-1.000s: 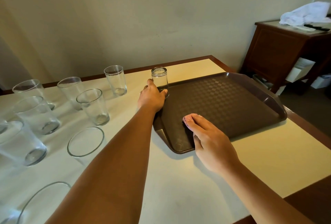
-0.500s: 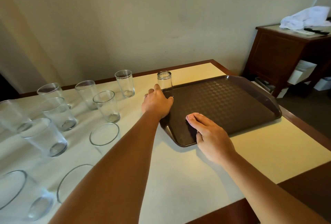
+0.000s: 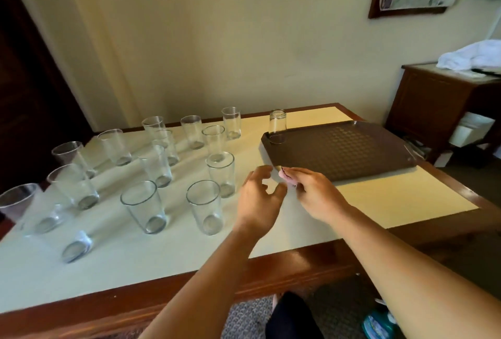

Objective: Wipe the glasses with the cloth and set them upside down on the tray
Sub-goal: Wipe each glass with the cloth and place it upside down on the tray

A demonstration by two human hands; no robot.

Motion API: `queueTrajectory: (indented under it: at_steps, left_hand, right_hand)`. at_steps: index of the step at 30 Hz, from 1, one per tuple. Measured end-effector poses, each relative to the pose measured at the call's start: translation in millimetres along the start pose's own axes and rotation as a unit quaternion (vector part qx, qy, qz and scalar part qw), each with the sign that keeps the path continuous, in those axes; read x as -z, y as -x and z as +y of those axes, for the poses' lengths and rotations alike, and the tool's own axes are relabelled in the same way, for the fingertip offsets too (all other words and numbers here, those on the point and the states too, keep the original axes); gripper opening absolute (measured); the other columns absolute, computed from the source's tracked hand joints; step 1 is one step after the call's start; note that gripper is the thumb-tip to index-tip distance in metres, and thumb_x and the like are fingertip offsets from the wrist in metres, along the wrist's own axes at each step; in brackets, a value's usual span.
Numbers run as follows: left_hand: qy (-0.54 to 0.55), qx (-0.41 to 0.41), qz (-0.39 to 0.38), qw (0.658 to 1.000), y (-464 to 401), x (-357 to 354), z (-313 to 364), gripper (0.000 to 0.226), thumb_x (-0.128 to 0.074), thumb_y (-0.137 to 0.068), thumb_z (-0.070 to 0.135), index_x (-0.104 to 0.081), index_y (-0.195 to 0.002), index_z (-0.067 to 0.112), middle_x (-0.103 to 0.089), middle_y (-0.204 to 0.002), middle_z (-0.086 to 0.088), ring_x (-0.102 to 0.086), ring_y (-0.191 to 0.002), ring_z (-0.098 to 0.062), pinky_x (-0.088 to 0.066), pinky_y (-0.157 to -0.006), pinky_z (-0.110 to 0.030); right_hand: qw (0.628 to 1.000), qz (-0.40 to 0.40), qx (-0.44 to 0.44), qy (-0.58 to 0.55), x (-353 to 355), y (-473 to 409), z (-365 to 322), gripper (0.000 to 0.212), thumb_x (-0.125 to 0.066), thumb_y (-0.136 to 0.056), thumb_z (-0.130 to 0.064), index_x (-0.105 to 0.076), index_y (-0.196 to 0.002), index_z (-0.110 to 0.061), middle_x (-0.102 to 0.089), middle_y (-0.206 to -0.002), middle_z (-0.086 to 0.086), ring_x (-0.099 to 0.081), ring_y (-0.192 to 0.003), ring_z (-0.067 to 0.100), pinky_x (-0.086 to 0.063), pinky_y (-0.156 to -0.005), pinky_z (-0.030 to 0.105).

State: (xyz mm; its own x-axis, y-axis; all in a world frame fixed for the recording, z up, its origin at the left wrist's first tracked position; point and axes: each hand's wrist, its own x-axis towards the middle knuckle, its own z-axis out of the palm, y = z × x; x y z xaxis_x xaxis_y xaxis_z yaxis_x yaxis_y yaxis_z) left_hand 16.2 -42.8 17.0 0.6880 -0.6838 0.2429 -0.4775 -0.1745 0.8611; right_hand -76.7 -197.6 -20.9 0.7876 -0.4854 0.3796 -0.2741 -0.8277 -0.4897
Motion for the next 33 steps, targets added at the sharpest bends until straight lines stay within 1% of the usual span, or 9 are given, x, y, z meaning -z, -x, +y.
queueTrajectory:
  at_steps: [6, 9, 14, 19, 24, 26, 29, 31, 33]
  left_hand:
    - [0.08, 0.022, 0.084, 0.993, 70.2, 44.7, -27.5, 0.021, -0.072, -0.095, 0.027, -0.069, -0.116, 0.024, -0.072, -0.103, 0.009, -0.067, -0.085, -0.005, -0.056, -0.073, -0.029]
    - [0.079, 0.044, 0.137, 0.986, 84.4, 71.6, -42.8, 0.006, -0.073, -0.095, 0.024, -0.07, -0.099, 0.021, -0.073, -0.092, 0.008, -0.064, -0.075, 0.0, -0.051, -0.066, -0.027]
    - [-0.007, 0.075, 0.189, 0.979, 77.6, 101.0, -73.6, 0.032, -0.082, -0.086, 0.036, -0.06, -0.104, 0.023, -0.067, -0.103, 0.005, -0.065, -0.093, -0.02, -0.055, -0.079, -0.039]
    - [-0.051, 0.068, 0.119, 0.989, 57.8, 104.5, -91.6, 0.069, -0.088, -0.077, 0.049, -0.055, -0.131, 0.021, -0.064, -0.125, 0.003, -0.061, -0.112, -0.019, -0.052, -0.089, -0.037]
    - [-0.129, 0.065, 0.06, 0.988, 41.4, 102.3, -106.6, 0.068, -0.081, -0.08, 0.06, -0.055, -0.13, 0.023, -0.066, -0.132, 0.007, -0.061, -0.124, -0.025, -0.048, -0.103, -0.047]
    - [-0.105, 0.058, 0.06, 0.991, 37.6, 101.6, -111.3, 0.063, -0.08, -0.078, 0.065, -0.057, -0.122, 0.026, -0.066, -0.124, 0.013, -0.063, -0.12, -0.021, -0.048, -0.103, -0.047]
    - [-0.024, 0.044, 0.066, 0.997, 36.3, 100.1, -116.3, 0.066, -0.082, -0.071, 0.068, -0.06, -0.115, 0.025, -0.065, -0.105, 0.015, -0.064, -0.103, -0.013, -0.052, -0.091, -0.036]
    - [0.091, 0.042, 0.078, 0.992, 36.6, 101.2, -110.8, 0.064, -0.086, -0.07, 0.065, -0.062, -0.109, 0.021, -0.065, -0.094, 0.009, -0.063, -0.089, -0.013, -0.052, -0.079, -0.027]
    - [0.213, 0.05, 0.078, 0.973, 35.3, 99.7, -103.3, 0.06, -0.086, -0.073, 0.055, -0.065, -0.114, 0.017, -0.071, -0.1, 0.004, -0.069, -0.089, -0.015, -0.057, -0.075, -0.028]
  right_hand:
    - [0.998, -0.009, 0.021, -0.058, -21.1, 27.8, -49.4, 0.055, -0.054, -0.097, 0.009, -0.057, -0.146, -0.017, -0.057, -0.148, -0.005, -0.054, -0.137, 0.011, -0.042, -0.117, 0.031]
    - [0.998, -0.009, -0.01, -0.065, -28.6, 30.2, -70.4, 0.053, -0.051, -0.1, 0.004, -0.057, -0.146, -0.022, -0.054, -0.148, -0.012, -0.05, -0.136, 0.005, -0.032, -0.112, 0.01]
    - [0.996, -0.022, -0.016, -0.08, -40.6, 27.8, -93.1, 0.055, -0.045, -0.099, 0.005, -0.057, -0.145, -0.021, -0.058, -0.146, -0.01, -0.052, -0.136, 0.006, -0.024, -0.106, -0.002]
    - [0.997, -0.023, -0.019, -0.077, -50.0, 26.8, -97.9, 0.054, -0.045, -0.099, 0.004, -0.057, -0.146, -0.02, -0.056, -0.148, -0.007, -0.051, -0.137, 0.008, -0.026, -0.11, 0.005]
    - [0.998, -0.024, -0.01, -0.051, -58.3, 27.9, -95.3, 0.054, -0.045, -0.099, 0.006, -0.058, -0.145, -0.018, -0.053, -0.15, -0.008, -0.047, -0.14, 0.008, -0.019, -0.106, -0.004]
    - [0.999, -0.037, -0.001, -0.023, -62.4, 31.1, -91.6, 0.053, -0.045, -0.1, 0.005, -0.056, -0.147, -0.018, -0.049, -0.154, -0.006, -0.043, -0.143, 0.011, -0.016, -0.107, -0.003]
    - [0.996, -0.079, 0.018, 0.035, -71.7, 38.3, -85.6, 0.055, -0.045, -0.102, 0.0, -0.044, -0.154, -0.018, -0.033, -0.165, -0.002, -0.027, -0.154, 0.017, -0.015, -0.119, 0.015]
    - [0.994, -0.085, 0.033, 0.062, -76.6, 39.2, -83.6, 0.057, -0.046, -0.101, -0.001, -0.04, -0.156, -0.015, -0.029, -0.166, 0.003, -0.022, -0.156, 0.02, -0.016, -0.125, 0.025]
    - [0.993, -0.081, 0.042, 0.074, -80.6, 39.6, -81.9, 0.057, -0.047, -0.101, -0.002, -0.039, -0.157, -0.014, -0.029, -0.166, 0.006, -0.022, -0.156, 0.023, -0.014, -0.125, 0.026]
